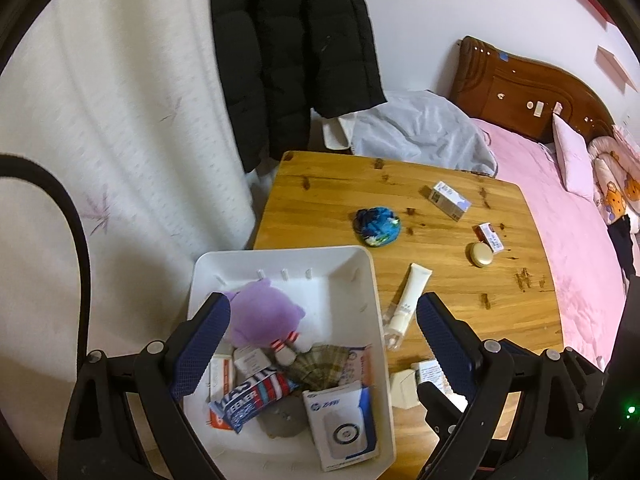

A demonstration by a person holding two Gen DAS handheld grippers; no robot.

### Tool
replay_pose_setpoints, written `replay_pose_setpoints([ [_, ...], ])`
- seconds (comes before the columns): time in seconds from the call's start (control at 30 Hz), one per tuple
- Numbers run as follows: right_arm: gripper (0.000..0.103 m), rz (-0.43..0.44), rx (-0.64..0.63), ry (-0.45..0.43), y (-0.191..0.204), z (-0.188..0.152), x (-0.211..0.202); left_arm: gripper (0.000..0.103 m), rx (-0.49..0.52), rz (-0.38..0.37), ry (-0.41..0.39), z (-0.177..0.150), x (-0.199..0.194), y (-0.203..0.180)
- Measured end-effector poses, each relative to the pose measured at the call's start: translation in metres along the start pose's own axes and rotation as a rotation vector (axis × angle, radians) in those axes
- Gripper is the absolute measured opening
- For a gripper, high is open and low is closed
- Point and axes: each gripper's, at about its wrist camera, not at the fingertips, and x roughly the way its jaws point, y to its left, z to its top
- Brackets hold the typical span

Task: Organize objects
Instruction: 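Move both grippers back over the table toward the pouch and white box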

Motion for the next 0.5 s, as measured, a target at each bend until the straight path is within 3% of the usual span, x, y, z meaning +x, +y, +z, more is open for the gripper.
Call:
replay_pose_setpoints([
  [0.5,0.078,-0.045,0.066,-0.052,-0.098,0.044,0.004,0.096,-0.010,0.009,0.028,0.057,0.038,-0.056],
])
